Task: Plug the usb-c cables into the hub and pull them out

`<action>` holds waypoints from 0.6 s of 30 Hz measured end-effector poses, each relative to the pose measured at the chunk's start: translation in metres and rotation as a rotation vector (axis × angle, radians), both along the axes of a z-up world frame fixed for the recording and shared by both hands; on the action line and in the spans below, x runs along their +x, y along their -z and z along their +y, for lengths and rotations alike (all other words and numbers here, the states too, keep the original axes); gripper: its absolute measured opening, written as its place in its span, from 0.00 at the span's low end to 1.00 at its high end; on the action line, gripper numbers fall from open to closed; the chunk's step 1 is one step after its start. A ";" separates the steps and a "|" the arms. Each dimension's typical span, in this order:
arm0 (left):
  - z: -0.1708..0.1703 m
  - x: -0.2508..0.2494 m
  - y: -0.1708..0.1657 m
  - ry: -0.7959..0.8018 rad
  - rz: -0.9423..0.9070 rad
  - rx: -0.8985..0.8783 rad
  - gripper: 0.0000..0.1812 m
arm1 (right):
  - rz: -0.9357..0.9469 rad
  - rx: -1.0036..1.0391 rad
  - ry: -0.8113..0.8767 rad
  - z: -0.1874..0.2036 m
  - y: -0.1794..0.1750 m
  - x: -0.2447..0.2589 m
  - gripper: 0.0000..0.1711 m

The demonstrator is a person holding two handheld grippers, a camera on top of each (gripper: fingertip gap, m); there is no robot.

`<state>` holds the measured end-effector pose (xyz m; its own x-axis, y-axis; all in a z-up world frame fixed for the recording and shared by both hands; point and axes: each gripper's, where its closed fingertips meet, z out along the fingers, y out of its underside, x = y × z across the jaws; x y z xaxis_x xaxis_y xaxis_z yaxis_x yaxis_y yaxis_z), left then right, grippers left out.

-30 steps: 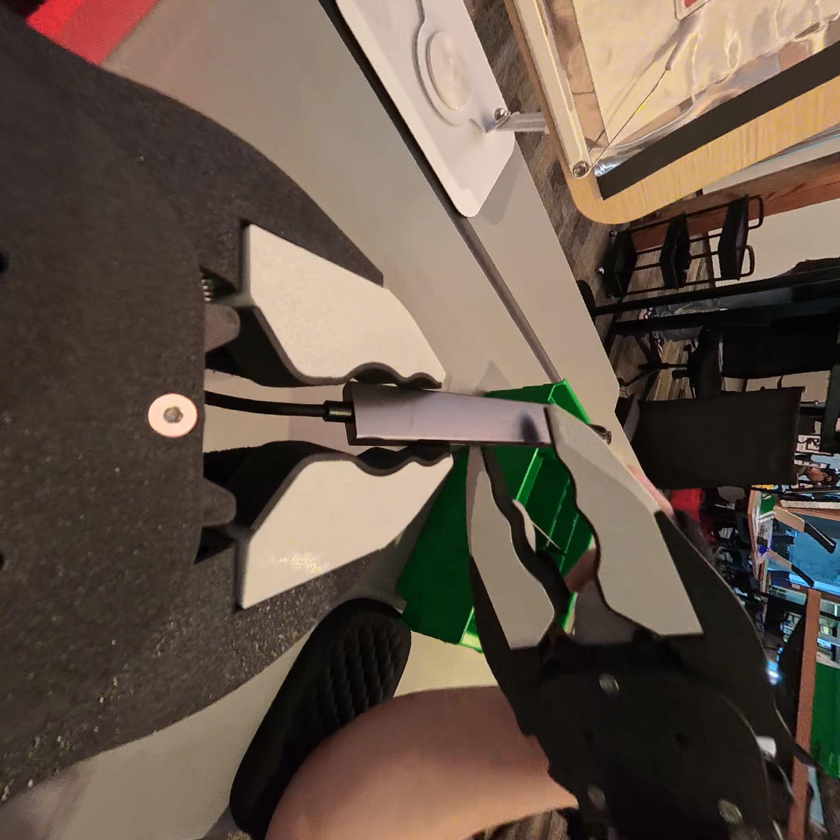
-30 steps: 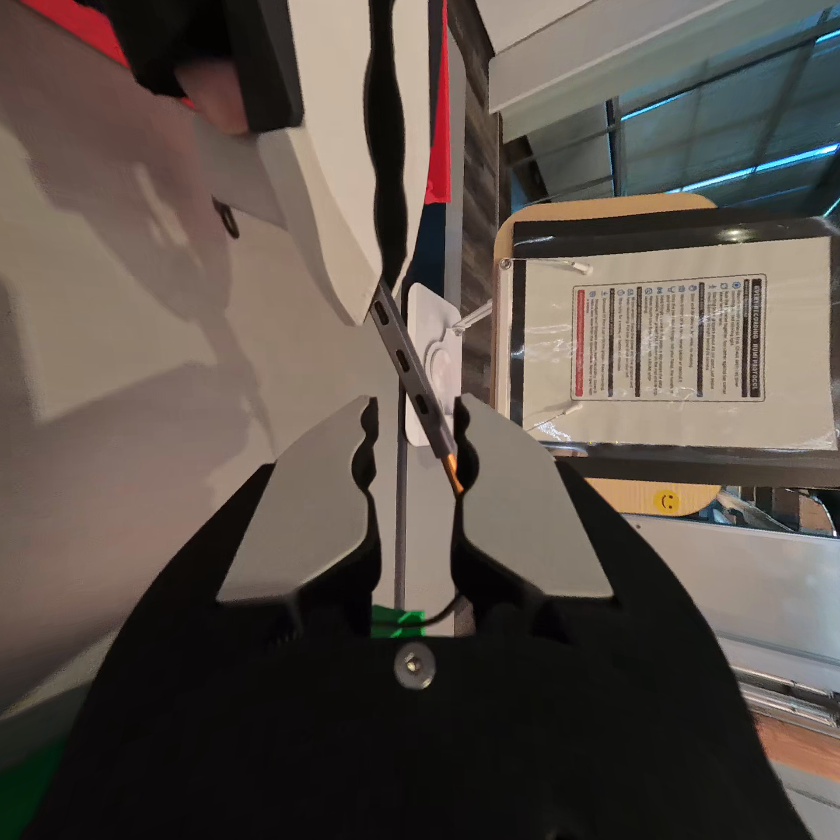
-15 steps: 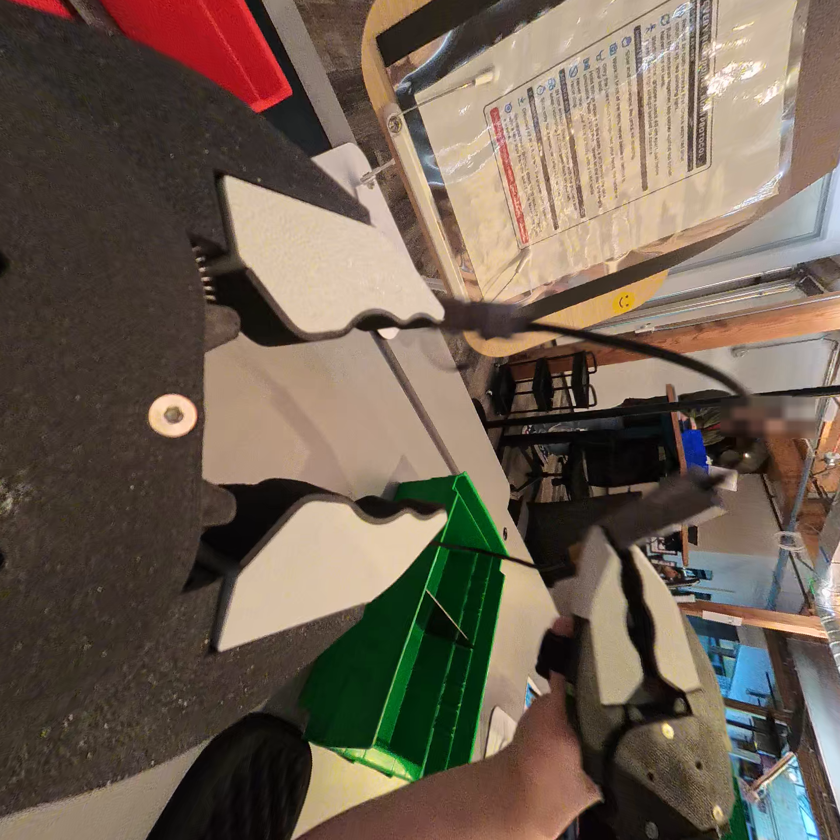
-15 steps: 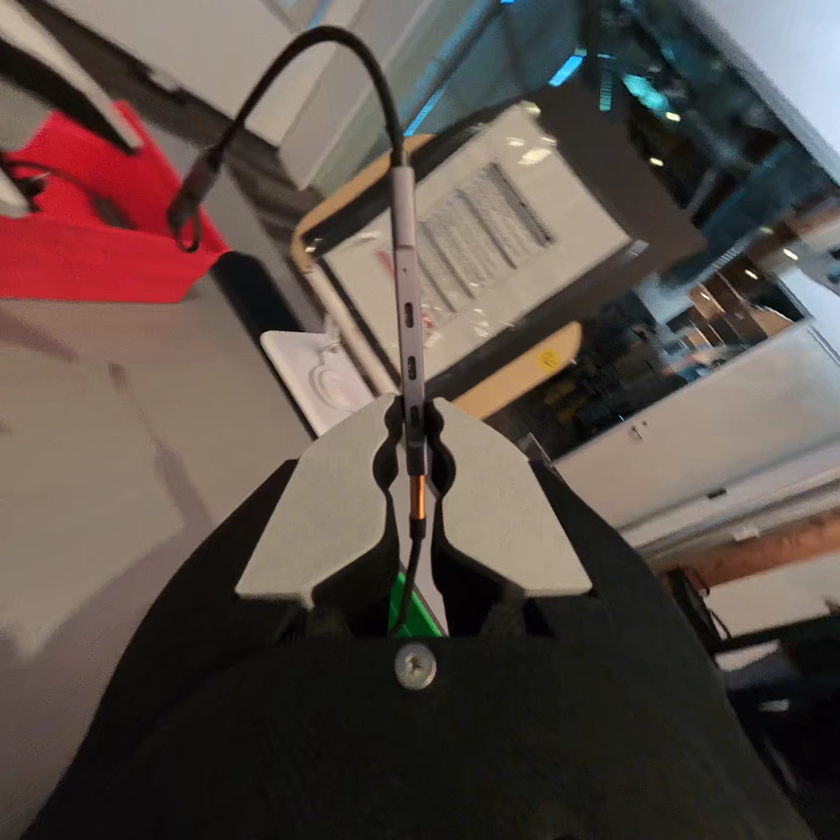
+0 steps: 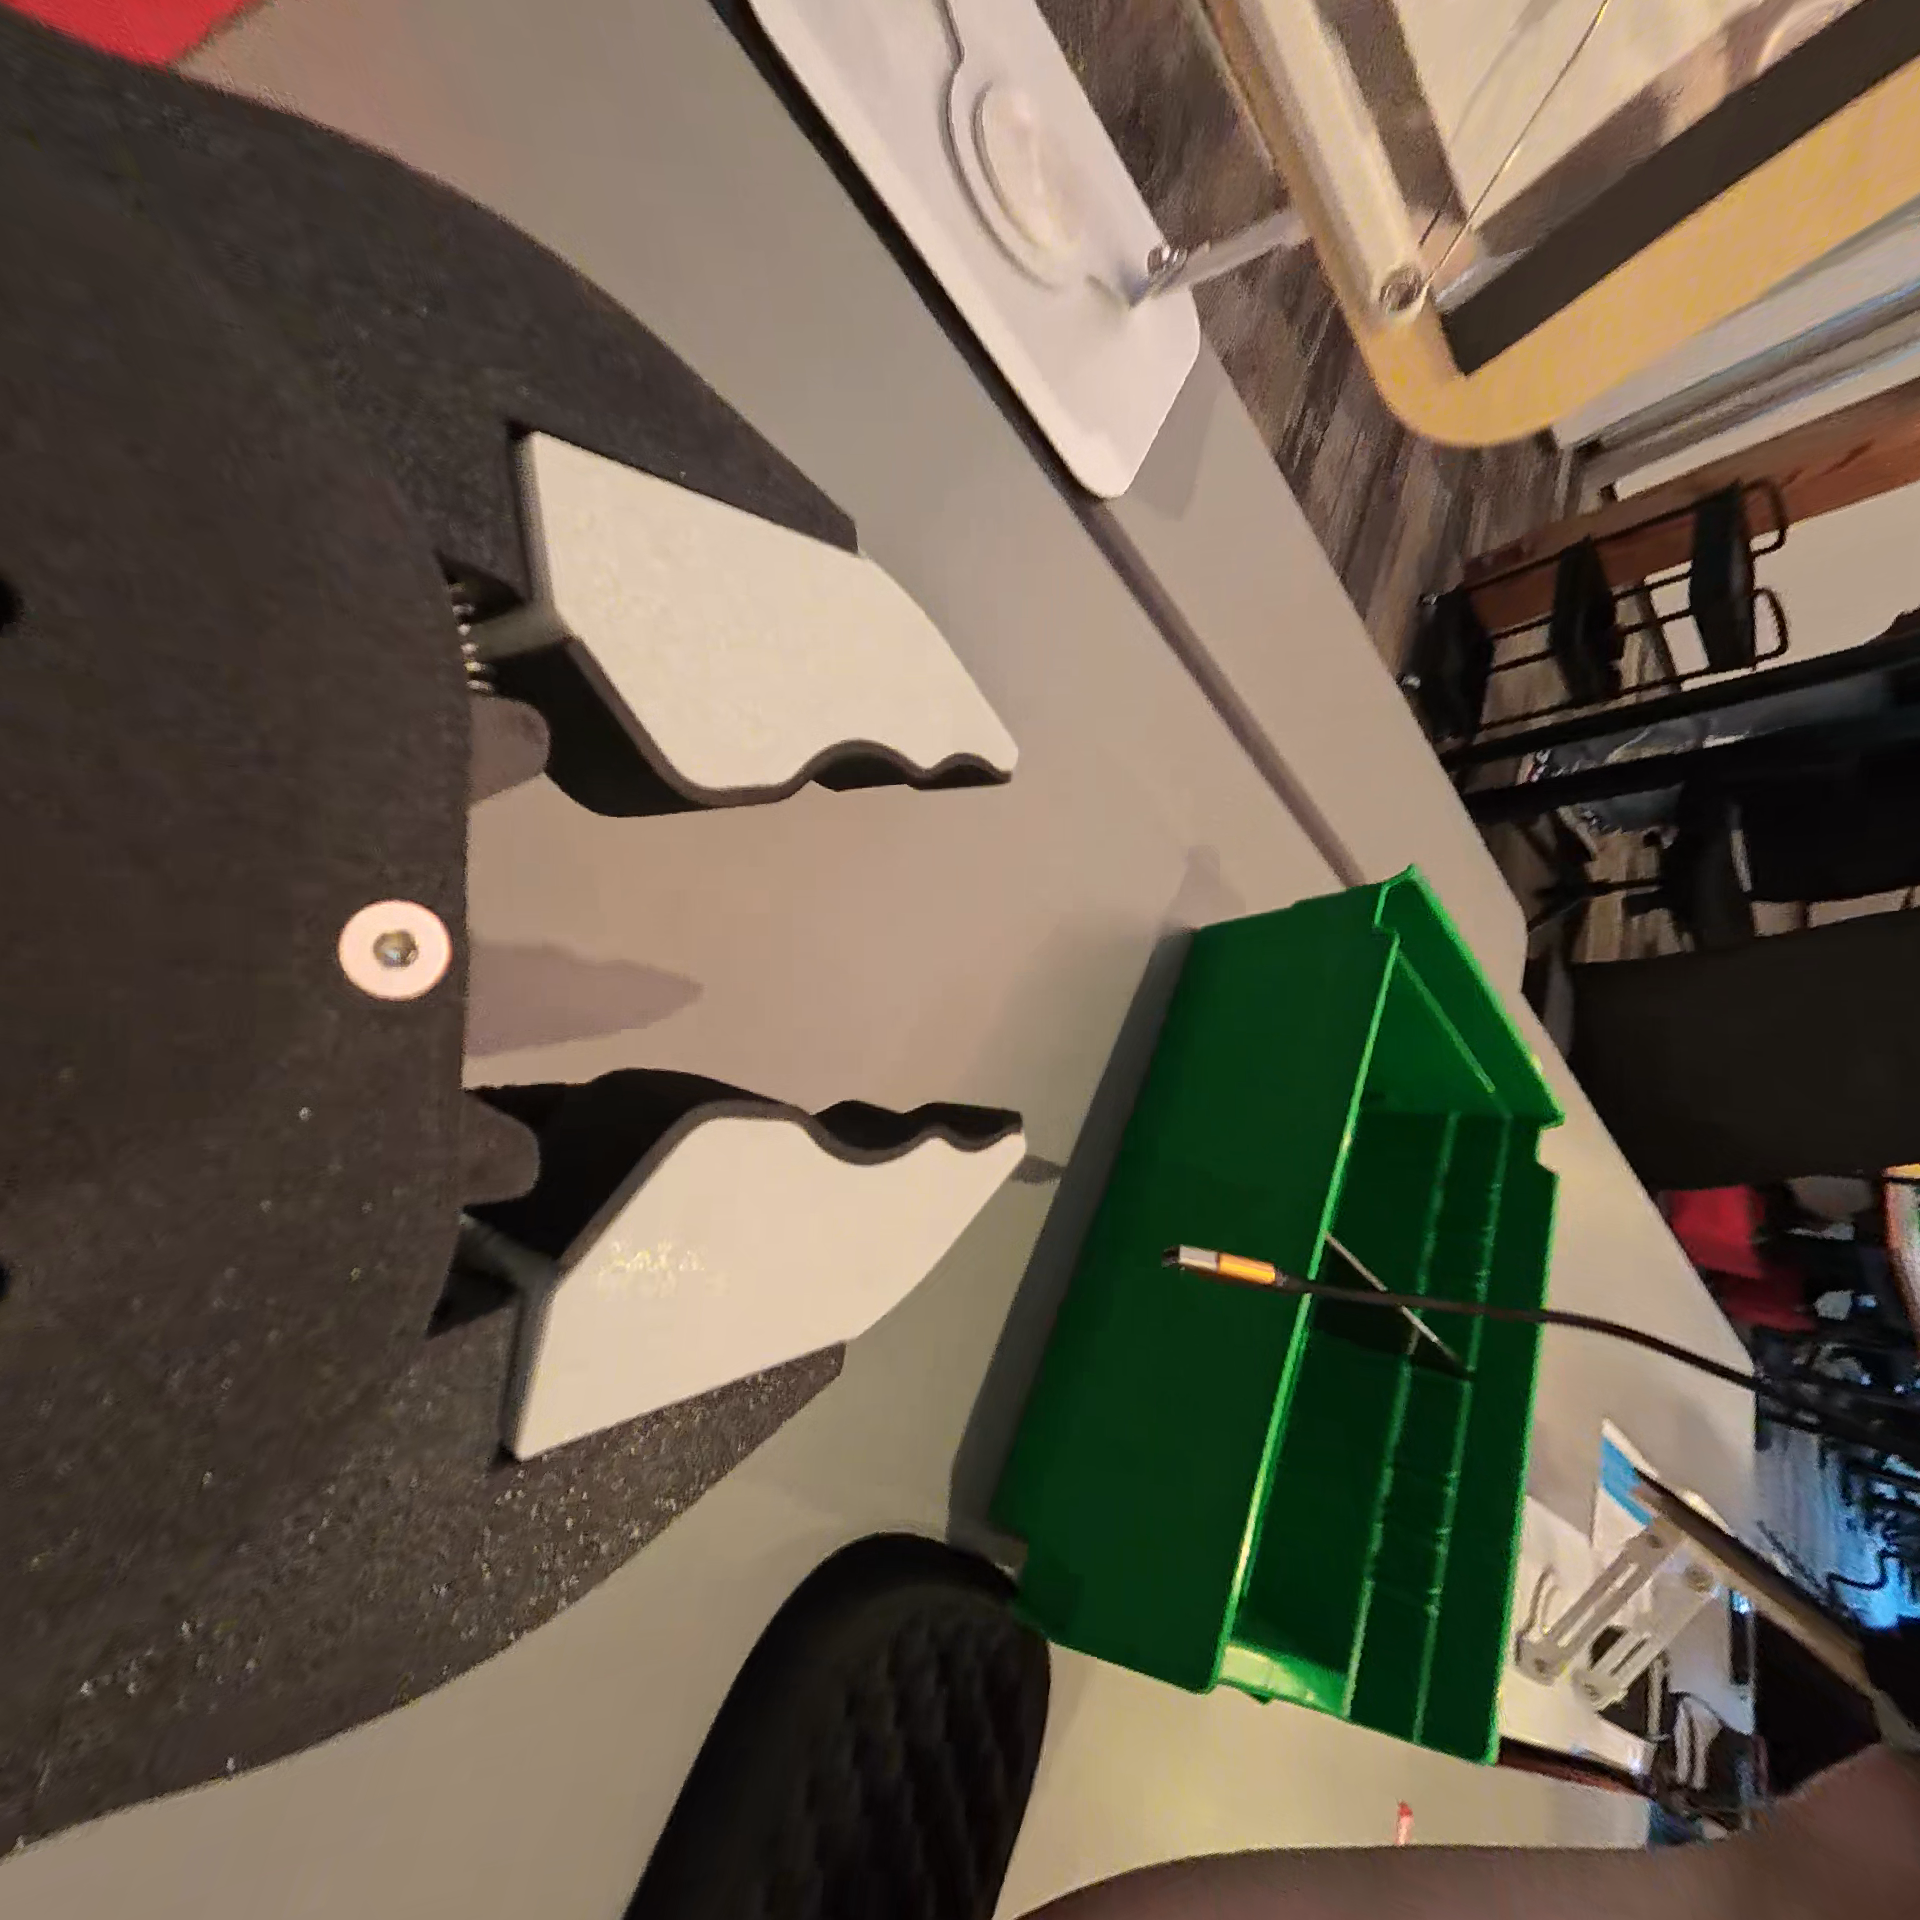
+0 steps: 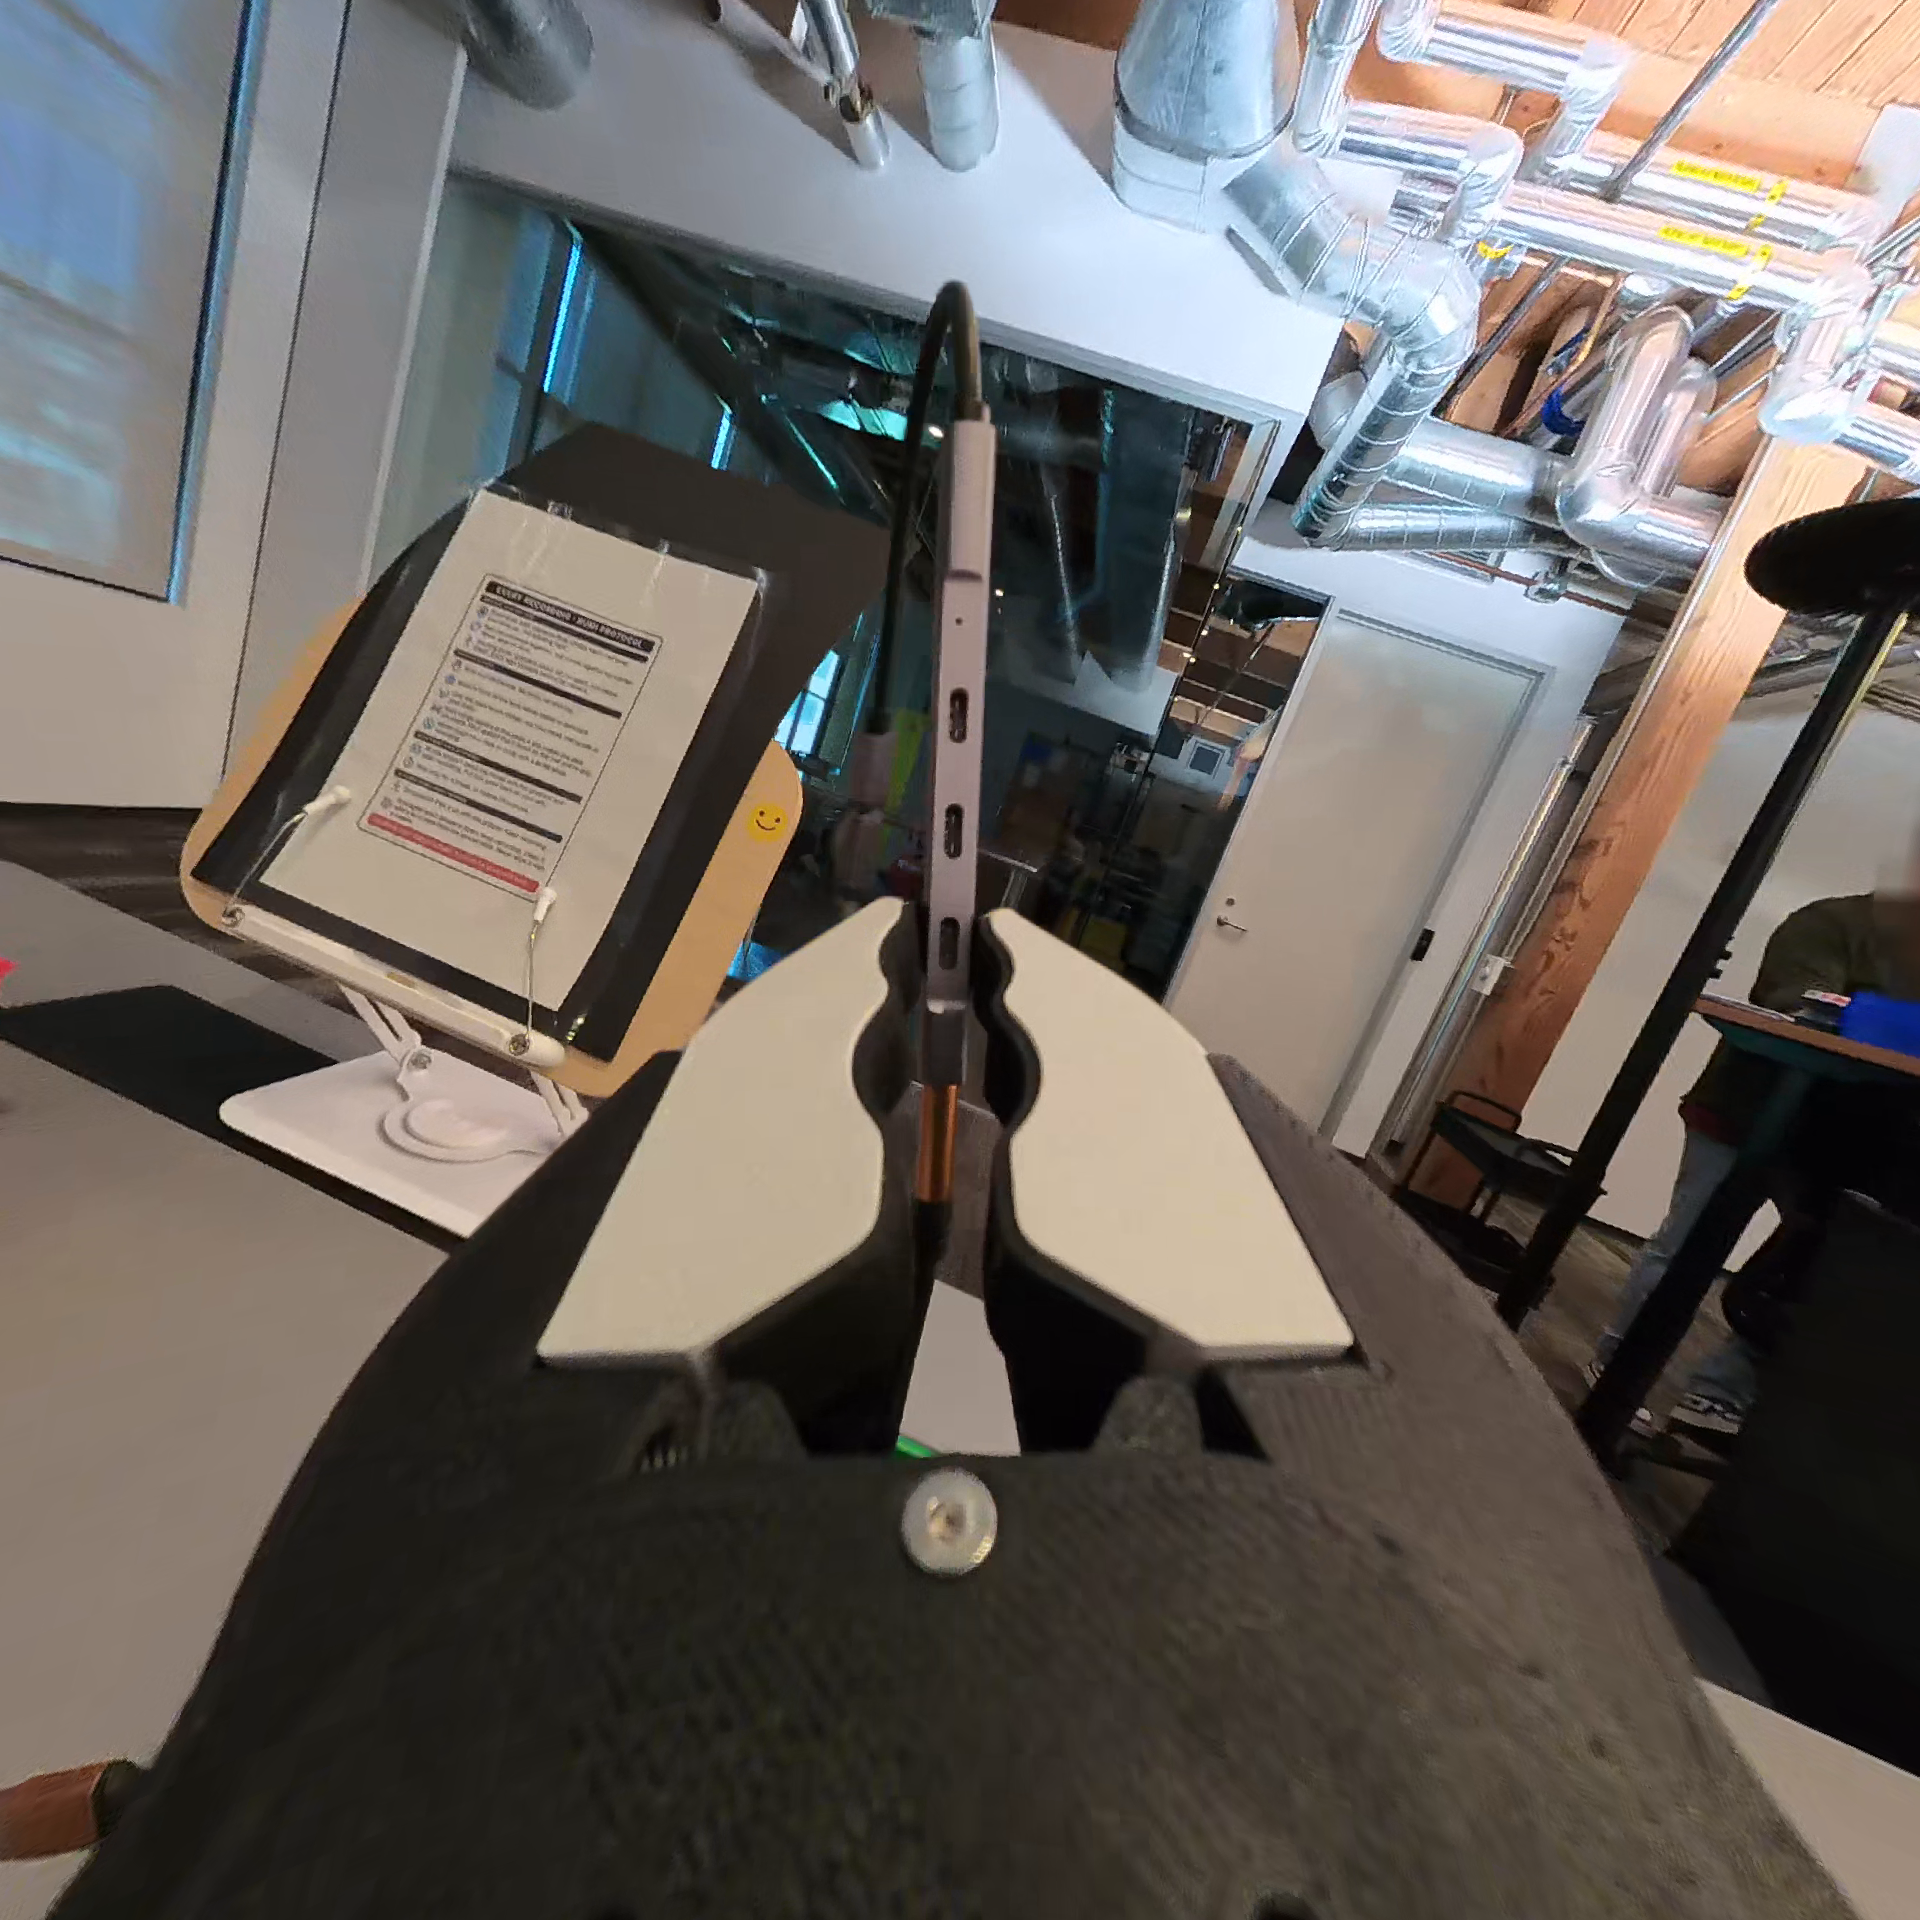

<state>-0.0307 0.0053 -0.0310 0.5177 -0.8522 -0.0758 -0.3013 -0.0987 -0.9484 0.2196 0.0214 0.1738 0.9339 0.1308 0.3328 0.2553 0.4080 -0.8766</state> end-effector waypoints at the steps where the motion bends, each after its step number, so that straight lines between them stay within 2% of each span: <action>1: -0.002 0.003 0.004 0.009 0.006 -0.008 0.32 | -0.002 0.003 -0.016 -0.001 -0.001 -0.003 0.06; 8: -0.003 0.010 0.020 0.017 0.067 0.006 0.31 | -0.109 -0.035 -0.180 0.005 0.000 -0.066 0.06; 12: 0.004 0.001 0.011 -0.033 0.064 0.103 0.30 | -0.150 -0.050 -0.265 0.009 0.002 -0.109 0.06; 18: 0.006 -0.006 0.002 -0.054 0.017 0.133 0.30 | -0.230 -0.051 -0.309 0.002 0.001 -0.158 0.06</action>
<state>-0.0363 0.0110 -0.0334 0.5601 -0.8050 -0.1955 -0.3155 0.0109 -0.9488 0.0618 0.0231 0.1725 0.7498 0.4159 0.5147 0.3195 0.4537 -0.8319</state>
